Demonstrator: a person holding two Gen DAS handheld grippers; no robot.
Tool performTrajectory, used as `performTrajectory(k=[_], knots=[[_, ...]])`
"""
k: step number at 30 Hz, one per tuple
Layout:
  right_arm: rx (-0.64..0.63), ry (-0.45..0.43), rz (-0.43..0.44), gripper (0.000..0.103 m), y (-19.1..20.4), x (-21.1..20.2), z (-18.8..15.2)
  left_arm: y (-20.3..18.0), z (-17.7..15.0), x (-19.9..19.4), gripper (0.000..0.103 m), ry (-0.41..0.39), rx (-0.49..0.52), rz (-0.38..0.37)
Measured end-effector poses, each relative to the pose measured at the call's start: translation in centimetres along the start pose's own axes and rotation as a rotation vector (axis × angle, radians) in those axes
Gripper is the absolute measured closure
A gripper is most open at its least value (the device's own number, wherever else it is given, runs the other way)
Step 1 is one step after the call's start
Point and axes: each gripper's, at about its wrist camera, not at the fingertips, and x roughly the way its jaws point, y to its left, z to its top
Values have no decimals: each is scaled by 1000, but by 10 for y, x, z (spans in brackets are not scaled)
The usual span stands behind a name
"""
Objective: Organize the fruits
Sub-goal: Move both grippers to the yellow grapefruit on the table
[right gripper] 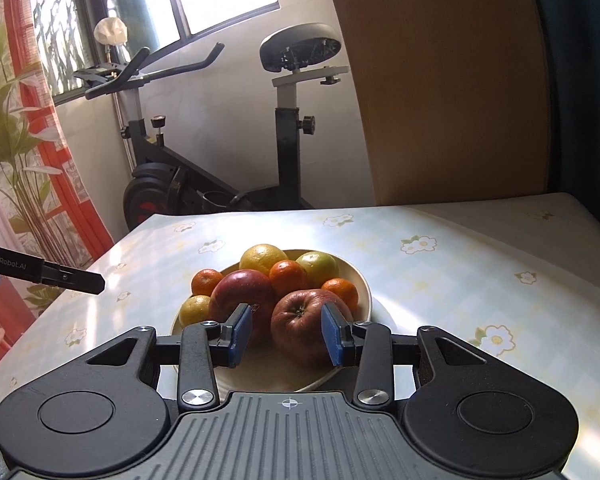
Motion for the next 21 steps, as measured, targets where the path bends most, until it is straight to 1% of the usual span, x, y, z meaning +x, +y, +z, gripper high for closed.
performTrajectory(k=[5,9,15,21], knots=[[-4,16,22,67,17,-6,-13,5,-18,-19,71,-5,-13,25],[-66,46,31,67,39,-7,-28,13,-37,-31,71,5,-40,13],[-74,79,79,67,63,-8,-48,19,-68,-39,71,40,-55,17],[-92,123,114,67,84,-12,-66,24,-91,-43,71,66,-72,7]])
